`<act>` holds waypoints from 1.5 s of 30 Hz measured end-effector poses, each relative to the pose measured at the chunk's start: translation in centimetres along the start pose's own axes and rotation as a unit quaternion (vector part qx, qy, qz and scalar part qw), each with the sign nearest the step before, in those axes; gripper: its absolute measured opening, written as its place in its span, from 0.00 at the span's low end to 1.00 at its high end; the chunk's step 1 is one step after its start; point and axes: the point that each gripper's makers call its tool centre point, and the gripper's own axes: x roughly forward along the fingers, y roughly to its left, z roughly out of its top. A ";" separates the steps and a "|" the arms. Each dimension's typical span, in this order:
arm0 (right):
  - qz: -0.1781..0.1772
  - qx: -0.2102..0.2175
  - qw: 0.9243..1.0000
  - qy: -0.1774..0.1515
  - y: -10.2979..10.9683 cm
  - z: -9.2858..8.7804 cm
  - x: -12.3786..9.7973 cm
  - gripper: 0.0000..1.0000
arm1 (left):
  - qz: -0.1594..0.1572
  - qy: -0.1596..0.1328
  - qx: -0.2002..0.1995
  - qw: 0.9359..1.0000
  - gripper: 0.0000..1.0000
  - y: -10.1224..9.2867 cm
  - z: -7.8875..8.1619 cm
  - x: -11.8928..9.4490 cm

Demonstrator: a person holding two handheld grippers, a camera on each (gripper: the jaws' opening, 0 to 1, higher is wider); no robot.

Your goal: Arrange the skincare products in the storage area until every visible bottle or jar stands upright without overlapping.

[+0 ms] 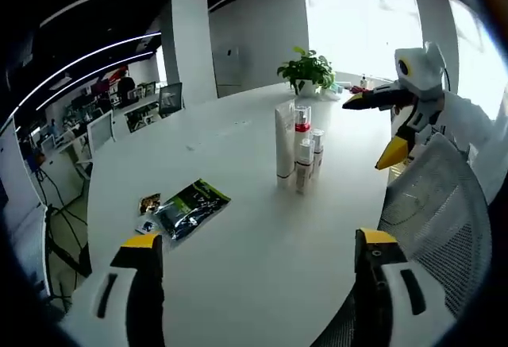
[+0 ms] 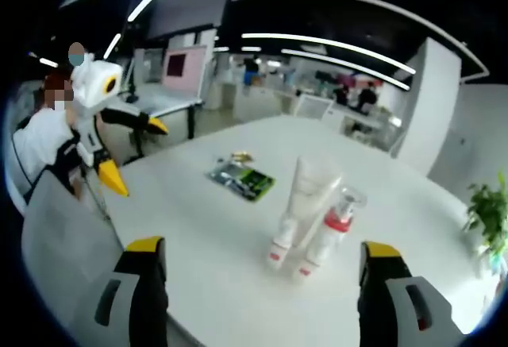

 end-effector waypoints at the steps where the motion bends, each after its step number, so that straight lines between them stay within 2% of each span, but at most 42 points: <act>1: 0.003 -0.002 1.000 0.000 0.0 0.0 0.0 0.99 | 0.002 0.000 -0.002 1.000 0.99 0.0 0.0 -0.1; 11: 0.020 -0.023 1.000 -0.002 -0.6 -0.2 -0.6 0.99 | 0.041 -0.012 -0.016 0.999 0.99 -0.1 0.7 -0.8; 17: 0.042 -0.032 0.999 -0.008 -0.4 -0.4 -0.7 0.99 | 0.056 -0.004 -0.019 0.998 0.99 -0.3 0.5 -1.0; 25: 0.072 -0.053 0.996 -0.007 0.1 -0.8 -0.8 0.99 | 0.069 0.000 -0.031 0.997 0.99 -2.2 0.8 -0.4; 30: 0.081 -0.065 0.995 -0.015 -0.1 -0.6 -1.1 0.99 | 0.084 0.000 -0.033 0.996 0.99 -2.5 0.7 -0.6; 38: 0.084 -0.065 0.994 -0.015 -0.3 -0.9 -1.0 0.99 | 0.092 0.004 -0.035 0.995 0.98 -2.7 0.6 -0.9; 45: 0.078 -0.065 0.995 -0.017 -0.2 -0.6 -0.9 0.99 | 0.086 0.005 -0.033 0.996 0.98 -2.1 0.5 -1.0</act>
